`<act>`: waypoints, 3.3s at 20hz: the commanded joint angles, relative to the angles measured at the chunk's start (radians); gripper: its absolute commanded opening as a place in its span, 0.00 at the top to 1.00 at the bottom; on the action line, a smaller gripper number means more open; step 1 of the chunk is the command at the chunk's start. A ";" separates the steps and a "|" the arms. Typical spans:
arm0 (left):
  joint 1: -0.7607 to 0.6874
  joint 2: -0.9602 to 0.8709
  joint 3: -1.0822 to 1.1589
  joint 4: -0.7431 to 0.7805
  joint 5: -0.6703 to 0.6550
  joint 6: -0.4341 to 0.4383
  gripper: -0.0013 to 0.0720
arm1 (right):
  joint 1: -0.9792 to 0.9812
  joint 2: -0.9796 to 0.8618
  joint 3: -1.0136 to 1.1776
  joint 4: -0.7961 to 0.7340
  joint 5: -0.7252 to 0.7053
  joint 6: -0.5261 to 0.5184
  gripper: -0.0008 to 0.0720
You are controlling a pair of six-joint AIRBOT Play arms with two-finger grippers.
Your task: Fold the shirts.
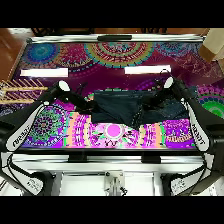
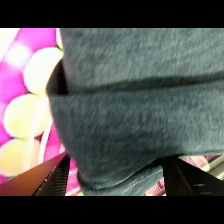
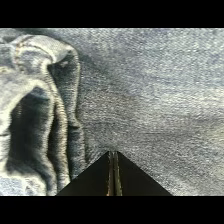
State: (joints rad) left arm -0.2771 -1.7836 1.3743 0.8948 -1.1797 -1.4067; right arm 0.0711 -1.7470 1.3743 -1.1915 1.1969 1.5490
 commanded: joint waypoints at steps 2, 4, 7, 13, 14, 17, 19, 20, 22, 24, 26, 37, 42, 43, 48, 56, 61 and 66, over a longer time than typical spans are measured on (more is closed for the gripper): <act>-0.041 -0.014 0.000 0.001 0.064 0.000 0.01 | 0.001 0.002 0.000 0.009 0.009 0.001 0.87; -0.041 -0.018 0.000 -0.004 0.065 0.000 0.04 | 0.001 0.002 0.000 0.009 0.010 0.001 0.87; -0.040 -0.018 0.000 -0.006 0.064 0.000 0.76 | 0.001 0.002 0.000 0.013 0.013 0.001 0.87; 0.020 0.025 0.138 -0.005 -0.044 0.077 0.89 | -0.057 0.117 0.002 0.000 0.094 -0.043 0.42; 0.035 0.040 0.176 -0.005 -0.049 0.075 0.89 | -0.084 0.156 0.002 -0.017 0.092 -0.043 0.42; 0.062 0.068 0.296 -0.005 -0.091 0.070 0.88 | -0.187 0.257 0.002 -0.048 0.097 -0.043 0.41; 0.063 0.068 0.322 -0.005 -0.116 0.068 0.88 | -0.277 0.294 0.002 -0.047 0.140 -0.066 0.06; 0.063 0.063 0.322 -0.003 -0.135 0.068 0.88 | -0.331 0.299 0.002 -0.047 0.192 -0.077 0.06; 0.060 0.044 0.305 0.020 -0.179 0.067 0.88 | -0.441 0.303 -0.015 -0.047 0.287 -0.120 0.06; 0.057 0.020 0.267 0.083 -0.216 0.068 0.89 | -0.553 0.344 -0.119 -0.034 0.294 -0.132 0.06; 0.059 0.010 0.197 0.121 -0.219 0.068 0.88 | -0.653 0.406 -0.273 0.032 0.211 -0.151 0.06; 0.092 0.011 0.107 0.121 -0.217 0.068 0.89 | -0.734 0.447 -0.486 0.337 -0.145 -0.239 0.06; 0.092 0.069 0.250 0.055 -0.217 0.066 0.89 | -0.734 0.449 -0.486 0.338 -0.087 -0.304 0.06; 0.091 0.078 0.322 0.027 -0.210 0.047 0.89 | -0.734 0.450 -0.486 0.339 -0.070 -0.322 0.06; -0.009 0.091 0.697 -0.107 0.039 -0.039 0.89 | -0.734 0.528 -0.477 0.340 -0.030 -0.339 0.06; -0.417 -0.066 0.634 -0.114 0.531 -0.022 0.89 | -0.735 0.731 -0.354 0.202 0.002 -0.207 0.06; -0.587 -0.257 0.637 -0.145 0.751 -0.019 0.89 | -0.735 0.805 -0.354 0.240 0.199 -0.192 0.06; -0.633 -0.305 0.637 -0.145 0.864 -0.019 0.89 | -0.734 0.823 -0.354 0.244 0.176 -0.184 0.06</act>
State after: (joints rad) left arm -0.8772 -2.0560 2.0109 0.7525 -0.4091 -1.4277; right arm -0.6632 -0.9371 1.0183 -0.9543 1.3708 1.3594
